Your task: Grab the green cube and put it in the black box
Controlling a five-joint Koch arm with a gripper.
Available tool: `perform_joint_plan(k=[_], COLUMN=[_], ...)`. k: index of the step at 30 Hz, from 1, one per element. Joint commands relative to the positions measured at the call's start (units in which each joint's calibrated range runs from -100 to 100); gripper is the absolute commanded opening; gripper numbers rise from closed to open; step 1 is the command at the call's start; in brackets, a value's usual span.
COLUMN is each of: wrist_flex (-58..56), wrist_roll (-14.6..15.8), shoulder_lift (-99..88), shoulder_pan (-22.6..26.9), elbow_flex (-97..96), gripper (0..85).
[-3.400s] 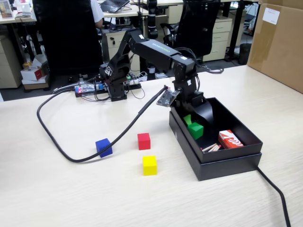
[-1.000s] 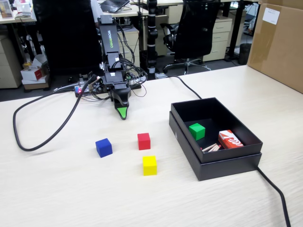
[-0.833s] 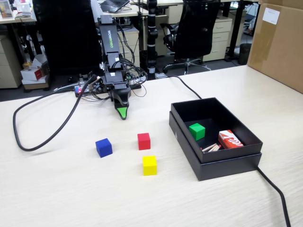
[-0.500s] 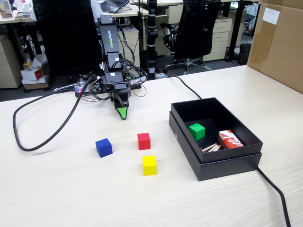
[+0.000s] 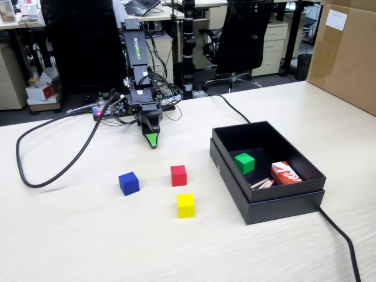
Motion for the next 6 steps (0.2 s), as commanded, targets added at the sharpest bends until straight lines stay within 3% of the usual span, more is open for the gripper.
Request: perform_joint_plan(k=[1, 6], wrist_flex=[-0.55, -0.55], wrist_roll=[-0.15, -0.15], shoulder_lift=[1.07, 1.07], shoulder_pan=[-0.05, -0.05], elbow_flex=[-0.57, -0.57], gripper=[48.8, 48.8])
